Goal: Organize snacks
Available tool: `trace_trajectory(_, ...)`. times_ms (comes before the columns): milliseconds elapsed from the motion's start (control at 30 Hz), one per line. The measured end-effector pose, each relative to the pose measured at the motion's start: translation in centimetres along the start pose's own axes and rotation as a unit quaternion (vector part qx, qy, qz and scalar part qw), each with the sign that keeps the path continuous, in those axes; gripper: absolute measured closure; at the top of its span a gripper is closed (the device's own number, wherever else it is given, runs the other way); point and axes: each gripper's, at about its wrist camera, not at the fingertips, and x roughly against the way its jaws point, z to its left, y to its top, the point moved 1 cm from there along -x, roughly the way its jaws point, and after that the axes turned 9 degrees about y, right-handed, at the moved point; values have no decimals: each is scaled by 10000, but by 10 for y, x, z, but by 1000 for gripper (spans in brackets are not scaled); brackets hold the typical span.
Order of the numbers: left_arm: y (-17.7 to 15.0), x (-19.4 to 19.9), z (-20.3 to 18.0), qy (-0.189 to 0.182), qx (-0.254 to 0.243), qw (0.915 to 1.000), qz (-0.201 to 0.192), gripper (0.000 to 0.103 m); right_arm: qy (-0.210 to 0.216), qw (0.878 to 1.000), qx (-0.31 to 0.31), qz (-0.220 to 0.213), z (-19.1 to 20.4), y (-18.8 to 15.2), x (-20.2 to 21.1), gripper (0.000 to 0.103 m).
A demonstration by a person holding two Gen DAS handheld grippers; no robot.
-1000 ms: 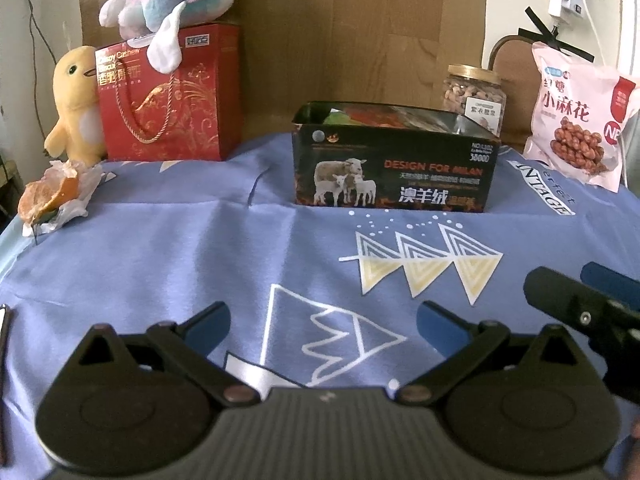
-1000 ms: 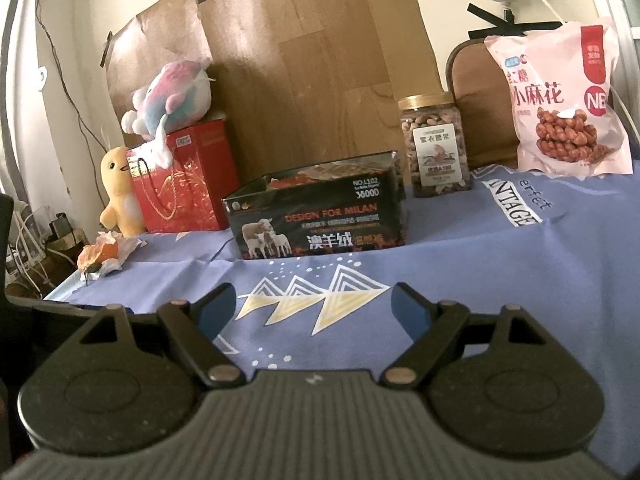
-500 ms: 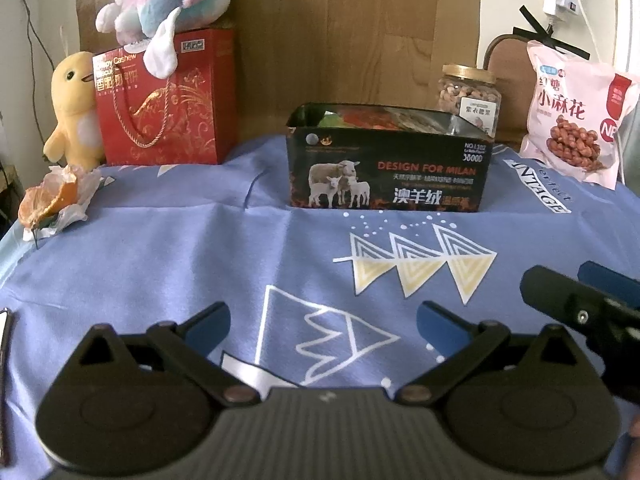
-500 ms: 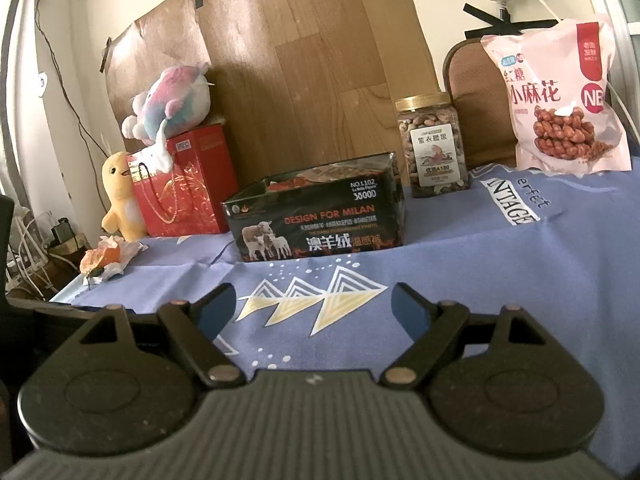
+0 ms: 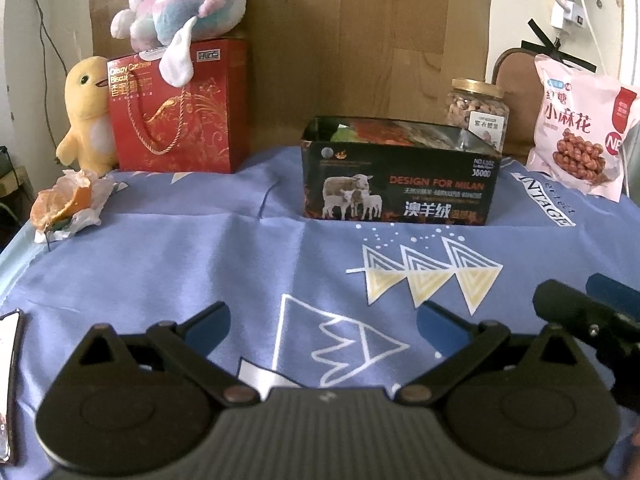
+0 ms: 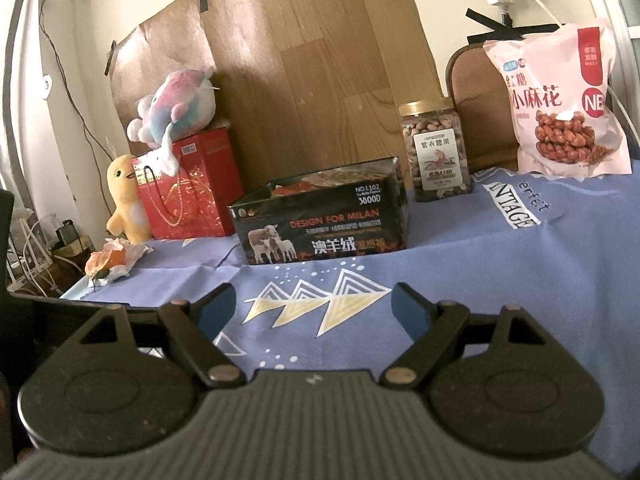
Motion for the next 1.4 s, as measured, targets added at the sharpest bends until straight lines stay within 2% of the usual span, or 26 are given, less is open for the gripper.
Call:
trace_trajectory(467,-1,3,-3,51,-89,9999,-21,0,60,10000,-54,9,1,-1,4,16)
trace_trajectory(833,-2,-1,-5,89,-144,9998,85,0,83,9999,-72,25,0,-2,5,16)
trace_trajectory(1167,-2,-7,-2,280,-140,9990,318,0,113,9999,-66,35,1,-1,5,16)
trace_trajectory(1400,-1,-2,-3,346,-184,9991,184,0,130,9999,-67,49,0,-1,5,16)
